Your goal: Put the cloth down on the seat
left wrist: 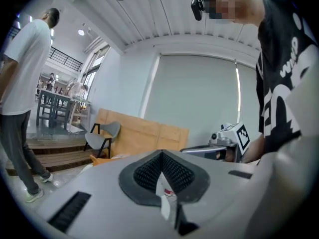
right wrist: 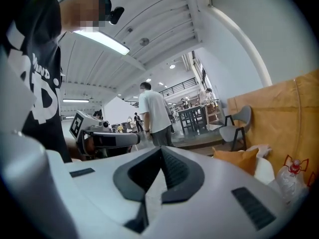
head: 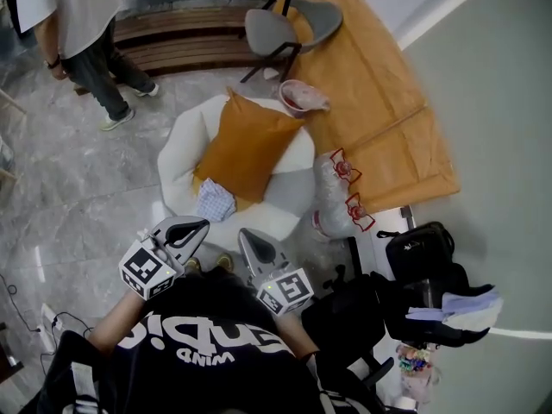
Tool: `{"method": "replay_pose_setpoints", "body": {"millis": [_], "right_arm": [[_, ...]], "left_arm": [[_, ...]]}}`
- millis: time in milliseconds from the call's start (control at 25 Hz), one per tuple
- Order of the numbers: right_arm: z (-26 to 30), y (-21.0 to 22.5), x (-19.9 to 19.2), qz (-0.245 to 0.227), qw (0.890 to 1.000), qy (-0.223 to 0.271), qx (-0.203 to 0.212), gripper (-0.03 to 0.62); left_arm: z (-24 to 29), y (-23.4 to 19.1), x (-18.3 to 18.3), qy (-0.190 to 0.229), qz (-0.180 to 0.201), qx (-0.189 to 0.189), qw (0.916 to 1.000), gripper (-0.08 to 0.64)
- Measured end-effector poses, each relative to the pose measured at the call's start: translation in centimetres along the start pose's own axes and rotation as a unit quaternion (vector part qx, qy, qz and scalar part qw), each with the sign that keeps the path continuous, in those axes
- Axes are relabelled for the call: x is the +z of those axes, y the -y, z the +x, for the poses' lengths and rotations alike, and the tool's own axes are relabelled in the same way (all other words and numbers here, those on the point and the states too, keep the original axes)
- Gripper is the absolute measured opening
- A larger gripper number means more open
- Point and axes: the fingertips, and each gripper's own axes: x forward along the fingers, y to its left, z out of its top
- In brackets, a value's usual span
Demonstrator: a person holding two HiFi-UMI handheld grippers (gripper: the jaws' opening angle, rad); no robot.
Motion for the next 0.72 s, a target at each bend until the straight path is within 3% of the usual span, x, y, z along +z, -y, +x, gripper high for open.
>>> {"method": "replay_pose_setpoints", "body": {"millis": [720], "right_arm": [[0.7, 0.3, 1.0, 0.001, 1.000, 0.013, 0.006, 0.020]], "left_arm": [[0.1, -0.7, 1.5, 0.010, 0.017, 0.004, 0.9998, 0.006]]}}
